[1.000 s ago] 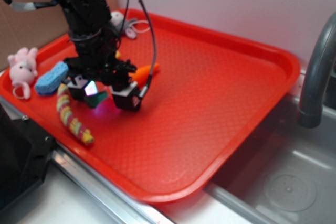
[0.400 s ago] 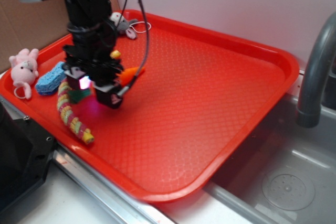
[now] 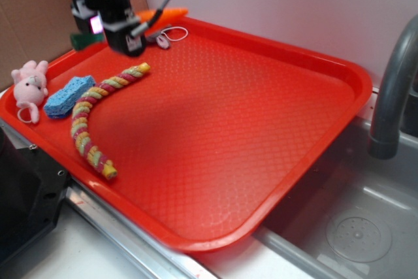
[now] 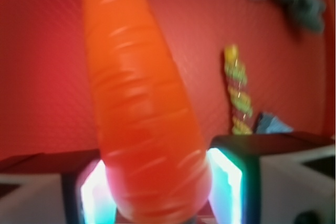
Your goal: Grab the carrot.
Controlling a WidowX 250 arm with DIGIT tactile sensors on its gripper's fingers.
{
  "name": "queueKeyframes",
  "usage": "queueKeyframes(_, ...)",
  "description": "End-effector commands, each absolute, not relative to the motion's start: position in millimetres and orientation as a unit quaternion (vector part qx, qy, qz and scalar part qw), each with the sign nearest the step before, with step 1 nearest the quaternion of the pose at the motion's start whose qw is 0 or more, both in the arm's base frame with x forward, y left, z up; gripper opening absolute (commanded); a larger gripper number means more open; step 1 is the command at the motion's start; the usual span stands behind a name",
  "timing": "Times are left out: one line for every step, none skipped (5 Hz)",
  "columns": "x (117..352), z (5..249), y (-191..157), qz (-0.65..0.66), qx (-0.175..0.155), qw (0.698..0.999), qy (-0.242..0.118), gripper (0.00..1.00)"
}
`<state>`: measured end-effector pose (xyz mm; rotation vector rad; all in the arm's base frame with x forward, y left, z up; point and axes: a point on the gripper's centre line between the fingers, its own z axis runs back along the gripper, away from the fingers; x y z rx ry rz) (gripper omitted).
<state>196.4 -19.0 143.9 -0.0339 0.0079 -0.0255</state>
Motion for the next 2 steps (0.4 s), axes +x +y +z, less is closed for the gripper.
queueKeyframes(216,237,-52,-0.072,0.018,0.996,-0.047,0.0)
queueKeyframes(217,224,-51,-0.065,0.021,0.997,-0.034,0.0)
